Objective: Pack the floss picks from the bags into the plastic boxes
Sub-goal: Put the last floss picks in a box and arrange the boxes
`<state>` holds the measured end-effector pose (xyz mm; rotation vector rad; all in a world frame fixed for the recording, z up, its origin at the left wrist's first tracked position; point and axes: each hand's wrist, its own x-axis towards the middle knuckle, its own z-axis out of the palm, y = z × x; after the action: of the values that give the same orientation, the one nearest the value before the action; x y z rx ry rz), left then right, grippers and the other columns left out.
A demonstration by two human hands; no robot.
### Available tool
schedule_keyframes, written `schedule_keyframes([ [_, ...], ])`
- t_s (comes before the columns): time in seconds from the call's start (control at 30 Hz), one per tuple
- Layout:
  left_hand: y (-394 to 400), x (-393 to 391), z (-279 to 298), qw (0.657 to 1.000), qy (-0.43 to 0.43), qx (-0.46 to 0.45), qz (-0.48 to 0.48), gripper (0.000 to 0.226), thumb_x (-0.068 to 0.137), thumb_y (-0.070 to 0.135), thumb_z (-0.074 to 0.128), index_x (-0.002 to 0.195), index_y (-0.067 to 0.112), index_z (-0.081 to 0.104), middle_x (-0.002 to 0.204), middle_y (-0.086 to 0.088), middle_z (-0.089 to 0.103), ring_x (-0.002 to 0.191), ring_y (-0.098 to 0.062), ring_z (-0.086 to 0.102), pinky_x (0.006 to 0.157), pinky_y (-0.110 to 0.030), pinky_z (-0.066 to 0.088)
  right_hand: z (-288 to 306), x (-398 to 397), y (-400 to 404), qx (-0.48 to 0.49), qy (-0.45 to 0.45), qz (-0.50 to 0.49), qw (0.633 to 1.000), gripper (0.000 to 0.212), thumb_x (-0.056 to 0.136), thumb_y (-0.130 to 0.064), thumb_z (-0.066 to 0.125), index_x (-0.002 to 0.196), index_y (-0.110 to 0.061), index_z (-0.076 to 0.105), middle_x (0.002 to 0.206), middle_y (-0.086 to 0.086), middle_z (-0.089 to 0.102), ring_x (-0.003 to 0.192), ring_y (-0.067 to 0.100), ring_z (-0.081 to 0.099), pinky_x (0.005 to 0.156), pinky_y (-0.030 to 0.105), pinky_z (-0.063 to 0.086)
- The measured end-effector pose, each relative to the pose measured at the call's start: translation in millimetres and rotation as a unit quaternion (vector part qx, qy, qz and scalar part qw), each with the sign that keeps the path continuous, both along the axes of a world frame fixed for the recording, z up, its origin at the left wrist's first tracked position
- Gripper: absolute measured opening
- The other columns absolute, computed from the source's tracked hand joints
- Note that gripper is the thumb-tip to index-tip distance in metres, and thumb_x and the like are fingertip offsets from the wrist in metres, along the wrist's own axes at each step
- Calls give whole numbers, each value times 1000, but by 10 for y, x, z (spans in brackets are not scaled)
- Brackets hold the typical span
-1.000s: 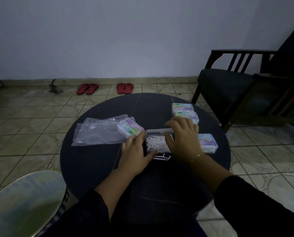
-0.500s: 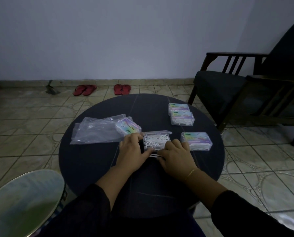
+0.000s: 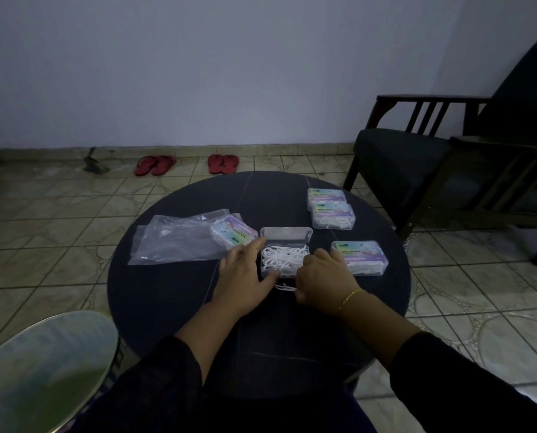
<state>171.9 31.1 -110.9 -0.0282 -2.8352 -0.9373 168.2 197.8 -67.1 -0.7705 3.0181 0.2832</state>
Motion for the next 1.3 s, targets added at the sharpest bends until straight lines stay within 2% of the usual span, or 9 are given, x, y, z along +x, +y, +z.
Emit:
schedule_keyframes([
  [0.27,-3,-2,7,1000,-4,9,1,72,85,50,59,144,44,19,144,-1,26,134,-27,24,107,-39,28,138,-48,89,-36,-2,-12,999,32,87,-45,55,107,-21,64,114,1,54,110,19,43,98,37,30],
  [0.5,-10,7,0,1000,1,7,-4,73,84,53,59,144,44,18,144,-1,26,134,-27,24,107,-40,27,245,-198,-39,-90,99,-28,991,26,91,-37,49,102,-19,64,108,1,56,105,20,47,93,35,35],
  [0.77,-16,3,-16,1000,-1,13,-3,74,84,54,60,144,44,17,144,1,24,134,-26,24,106,-39,29,51,-305,-97,-111,141,1,984,26,96,-34,44,102,-23,67,107,0,57,104,19,48,93,34,34],
  [0.83,-18,-3,-31,1000,4,12,-3,73,84,53,60,143,44,19,144,2,25,133,-26,24,105,-38,29,-18,-283,-53,-140,163,-5,977,23,94,-34,48,99,-24,69,104,-1,59,102,19,51,90,35,37],
  [0.93,-23,-21,-61,1000,16,12,-3,70,83,53,61,142,39,25,144,2,27,133,-24,25,106,-35,27,-90,-224,32,-228,224,-22,947,10,82,-27,67,87,-18,70,86,1,63,86,22,58,74,36,45],
  [0.97,-26,-25,-74,1000,24,10,-3,69,83,52,61,141,37,28,144,2,29,132,-23,26,106,-34,26,-113,-207,55,-256,244,-25,935,12,77,-24,72,86,-17,68,83,2,62,81,22,58,70,35,46],
  [1.1,-30,-46,-118,998,56,11,0,66,81,52,64,135,29,35,140,5,36,130,-16,29,104,-27,22,-206,-151,97,-287,260,-16,922,43,71,-23,76,111,-16,62,88,5,59,80,25,56,67,36,48],
  [1.17,-16,-39,-124,998,67,13,3,70,80,52,66,137,26,34,140,7,35,131,-15,29,103,-24,21,-263,-121,105,-270,269,-11,925,47,70,-24,78,114,-18,63,86,5,58,75,24,55,65,35,47],
  [1.3,-4,-23,-93,997,76,11,3,83,80,48,68,145,18,27,146,10,30,135,-14,22,109,-28,18,-355,-52,99,-284,284,-4,916,26,70,-21,77,93,-19,68,85,5,57,75,25,55,63,38,47],
])
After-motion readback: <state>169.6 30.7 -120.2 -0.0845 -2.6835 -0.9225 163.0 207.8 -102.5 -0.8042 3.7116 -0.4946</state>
